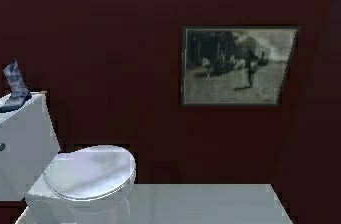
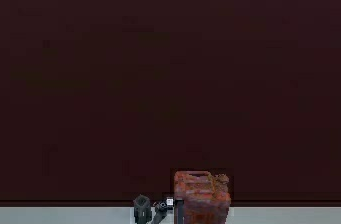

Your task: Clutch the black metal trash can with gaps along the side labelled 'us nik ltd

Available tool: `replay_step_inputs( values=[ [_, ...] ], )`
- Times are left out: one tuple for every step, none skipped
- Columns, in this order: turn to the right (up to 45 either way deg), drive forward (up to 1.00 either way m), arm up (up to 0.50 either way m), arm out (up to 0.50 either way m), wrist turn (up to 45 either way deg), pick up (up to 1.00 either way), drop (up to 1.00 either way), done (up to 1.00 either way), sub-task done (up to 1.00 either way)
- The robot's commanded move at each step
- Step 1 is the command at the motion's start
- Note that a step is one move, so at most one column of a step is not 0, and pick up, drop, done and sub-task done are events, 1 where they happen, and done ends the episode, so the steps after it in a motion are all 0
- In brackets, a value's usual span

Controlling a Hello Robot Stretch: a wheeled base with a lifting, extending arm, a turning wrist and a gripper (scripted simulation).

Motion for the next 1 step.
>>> replay_step_inputs(
  values=[
    [0.0,0.0,0.0,0.0,45.0,0.0,0.0,0.0,0.0]
  ],
)
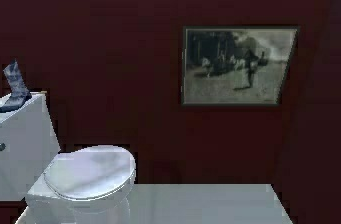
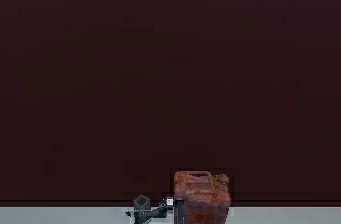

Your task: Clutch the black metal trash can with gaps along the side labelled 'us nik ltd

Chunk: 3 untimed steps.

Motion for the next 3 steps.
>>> replay_step_inputs(
  values=[
    [0.0,0.0,0.0,0.0,45.0,0.0,0.0,0.0,0.0],
    [0.0,0.0,-0.3,0.0,0.0,0.0,0.0,0.0,0.0],
    [0.0,0.0,0.0,0.0,0.0,1.0,0.0,0.0,0.0]
  ],
)
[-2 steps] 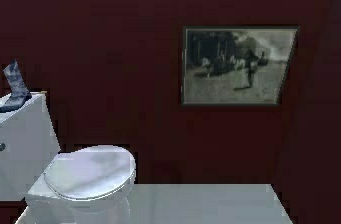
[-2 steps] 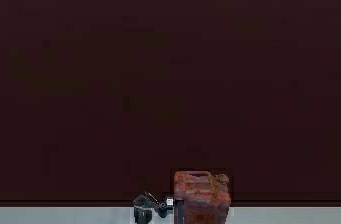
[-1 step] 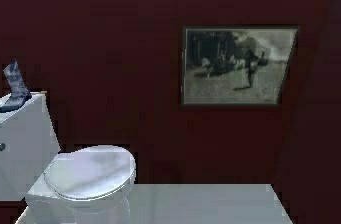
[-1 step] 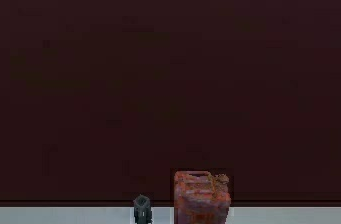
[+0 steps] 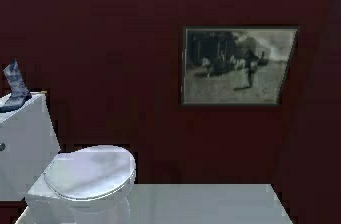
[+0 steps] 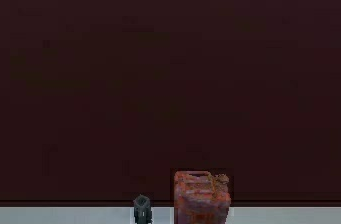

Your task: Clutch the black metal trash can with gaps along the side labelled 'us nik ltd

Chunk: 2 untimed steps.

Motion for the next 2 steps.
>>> replay_step_inputs(
  values=[
    [0.0,0.0,0.1,0.0,0.0,0.0,0.0,0.0,0.0],
    [0.0,0.0,0.0,0.0,0.0,0.0,0.0,1.0,0.0]
  ],
)
